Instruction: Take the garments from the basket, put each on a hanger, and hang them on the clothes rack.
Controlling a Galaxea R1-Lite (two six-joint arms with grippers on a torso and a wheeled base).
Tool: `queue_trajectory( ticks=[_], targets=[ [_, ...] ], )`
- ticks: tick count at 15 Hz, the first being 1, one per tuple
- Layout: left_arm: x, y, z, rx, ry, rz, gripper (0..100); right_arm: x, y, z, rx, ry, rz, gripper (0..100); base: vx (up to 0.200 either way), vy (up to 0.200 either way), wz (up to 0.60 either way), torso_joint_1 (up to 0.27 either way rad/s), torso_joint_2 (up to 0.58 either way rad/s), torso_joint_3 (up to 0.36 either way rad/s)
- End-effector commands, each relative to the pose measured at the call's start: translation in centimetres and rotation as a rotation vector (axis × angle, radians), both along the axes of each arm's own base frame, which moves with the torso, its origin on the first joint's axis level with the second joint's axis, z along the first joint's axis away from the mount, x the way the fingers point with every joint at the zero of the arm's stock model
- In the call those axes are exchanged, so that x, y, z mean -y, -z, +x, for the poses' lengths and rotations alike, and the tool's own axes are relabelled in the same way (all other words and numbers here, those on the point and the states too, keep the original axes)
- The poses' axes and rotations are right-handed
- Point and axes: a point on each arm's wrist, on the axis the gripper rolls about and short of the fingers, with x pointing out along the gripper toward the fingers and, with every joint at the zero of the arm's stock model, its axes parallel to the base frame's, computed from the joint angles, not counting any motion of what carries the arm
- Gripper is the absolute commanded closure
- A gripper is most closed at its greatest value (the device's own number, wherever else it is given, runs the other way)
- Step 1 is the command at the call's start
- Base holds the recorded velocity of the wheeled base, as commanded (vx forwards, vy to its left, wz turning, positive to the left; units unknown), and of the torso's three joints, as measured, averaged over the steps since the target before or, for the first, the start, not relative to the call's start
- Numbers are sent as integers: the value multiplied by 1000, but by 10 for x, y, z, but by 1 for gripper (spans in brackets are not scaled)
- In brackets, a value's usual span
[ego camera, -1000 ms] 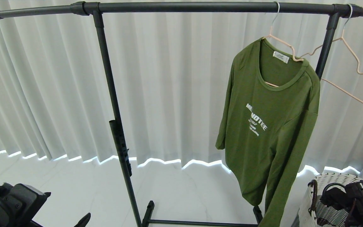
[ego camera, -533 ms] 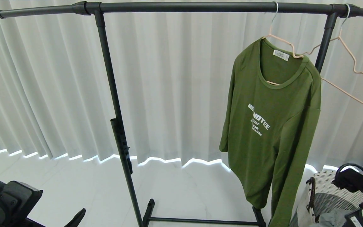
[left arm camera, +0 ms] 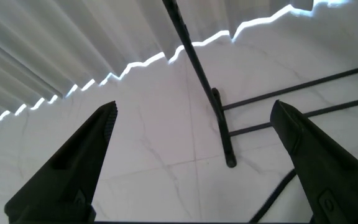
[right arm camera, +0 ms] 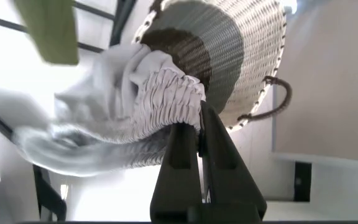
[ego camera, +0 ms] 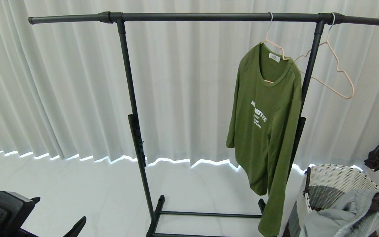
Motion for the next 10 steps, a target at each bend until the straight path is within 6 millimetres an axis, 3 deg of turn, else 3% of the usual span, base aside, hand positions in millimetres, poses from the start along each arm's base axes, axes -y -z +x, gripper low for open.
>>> queue_trajectory(
  ticks=[1,2,4,10],
  targets=[
    [0,0,-1,0,1,0,0,-1,-8,-3,42,-11,5,100,-200,0,0,-2,2,7],
    [0,1,-2,-2,7,0,0,-3,-9,-3,43,-22,2,100,-200,0,0,2,7,-2],
    [2,4,-5,-4,48,5,0,-9,-11,-3,54,-57,7,100,0,0,0,0,0,0],
    [15,6,-13,-29,414,-98,0,-33,-35,2,129,-192,36,100,0,0,0,0,0,0]
  ],
)
